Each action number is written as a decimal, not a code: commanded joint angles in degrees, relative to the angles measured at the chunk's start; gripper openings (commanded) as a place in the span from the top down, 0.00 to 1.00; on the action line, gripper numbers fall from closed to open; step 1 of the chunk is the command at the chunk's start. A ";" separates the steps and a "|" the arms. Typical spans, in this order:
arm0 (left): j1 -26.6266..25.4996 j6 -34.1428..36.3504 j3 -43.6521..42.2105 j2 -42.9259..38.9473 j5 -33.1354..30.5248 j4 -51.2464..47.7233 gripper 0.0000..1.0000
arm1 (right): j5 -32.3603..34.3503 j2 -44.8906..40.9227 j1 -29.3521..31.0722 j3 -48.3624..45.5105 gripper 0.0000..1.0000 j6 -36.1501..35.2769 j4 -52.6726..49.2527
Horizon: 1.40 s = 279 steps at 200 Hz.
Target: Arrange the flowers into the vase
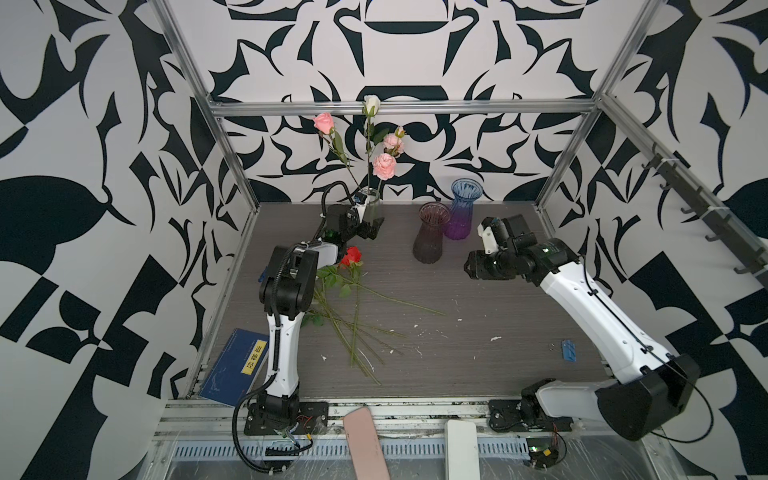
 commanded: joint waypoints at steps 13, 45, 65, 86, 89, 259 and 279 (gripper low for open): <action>0.06 -0.78 -4.49 -6.51 -1.48 3.47 0.01 | -0.94 -0.35 -0.54 2.33 0.38 -0.44 2.03; 0.06 -0.95 -9.97 -11.12 -1.68 4.80 0.01 | -5.05 2.28 -2.68 5.52 0.36 1.41 3.65; 0.13 -1.22 -14.00 -14.30 -2.25 5.12 0.01 | -10.73 6.29 -5.66 9.35 0.37 3.28 3.74; 0.02 -3.21 -18.85 -18.52 -3.26 5.48 0.01 | -17.93 11.01 -9.30 12.49 0.38 7.82 6.03; 0.07 -3.74 -19.54 -19.17 -3.37 5.41 0.01 | -19.08 11.65 -9.76 12.83 0.39 8.60 6.64; 1.91 -37.73 -50.90 -81.69 -6.59 -27.67 0.01 | -20.85 52.04 -10.98 65.14 0.45 14.89 -15.96; 1.86 -39.48 -52.67 -85.56 -6.76 -30.14 0.01 | -21.32 54.12 -10.13 67.32 0.47 15.68 -16.08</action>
